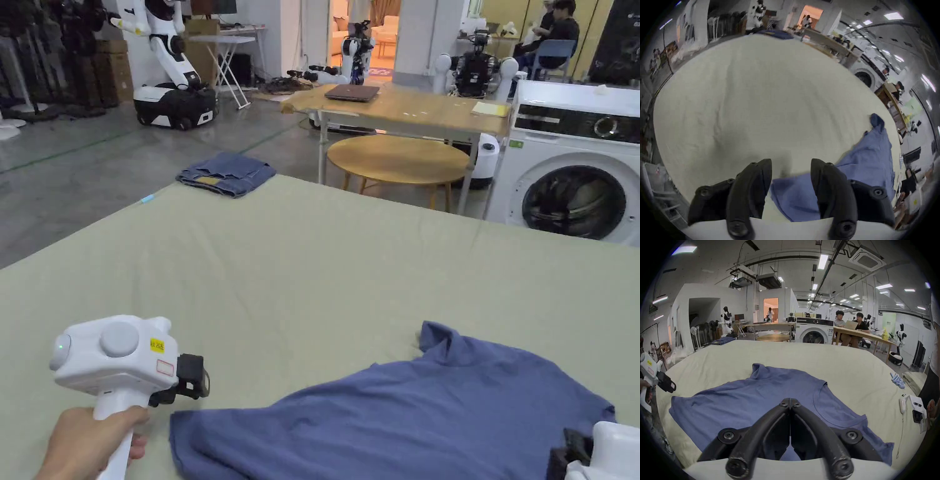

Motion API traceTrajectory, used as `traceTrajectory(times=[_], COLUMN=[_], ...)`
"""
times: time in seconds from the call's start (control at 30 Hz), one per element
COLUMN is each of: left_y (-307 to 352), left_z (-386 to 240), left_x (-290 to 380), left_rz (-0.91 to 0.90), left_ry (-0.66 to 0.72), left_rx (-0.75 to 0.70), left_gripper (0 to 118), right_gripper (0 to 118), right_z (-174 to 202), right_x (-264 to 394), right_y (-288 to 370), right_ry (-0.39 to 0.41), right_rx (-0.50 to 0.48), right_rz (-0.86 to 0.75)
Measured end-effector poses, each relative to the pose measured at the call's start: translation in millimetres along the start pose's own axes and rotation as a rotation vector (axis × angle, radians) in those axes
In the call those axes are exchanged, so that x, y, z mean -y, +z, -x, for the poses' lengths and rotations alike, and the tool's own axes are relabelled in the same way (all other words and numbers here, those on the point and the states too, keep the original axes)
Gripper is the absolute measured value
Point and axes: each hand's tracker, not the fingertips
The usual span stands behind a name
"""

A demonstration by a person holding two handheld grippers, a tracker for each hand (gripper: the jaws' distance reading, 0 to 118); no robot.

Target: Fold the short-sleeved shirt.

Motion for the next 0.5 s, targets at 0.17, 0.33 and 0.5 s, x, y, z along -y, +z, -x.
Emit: traceTrajectory(times=[0.17,0.33,0.5], left_y=[-27,-13,-13], left_z=[3,-12,-25], left_x=[15,35,53], left_rz=[0.114,0.083,0.063], left_ry=[0.021,-0.025,-0.096], left_rx=[-0.071,-0.113,-0.163], left_gripper=[55,55,55], right_gripper=[0,0,0], right_z=[2,2,4], right_x=[4,6,6], right_y=[-6,-7,-9], right_ry=[0.002,-0.006,0.000], right_rx=[-0.003,-0.008,-0.012], right_rz=[0.020,0.034,0.041])
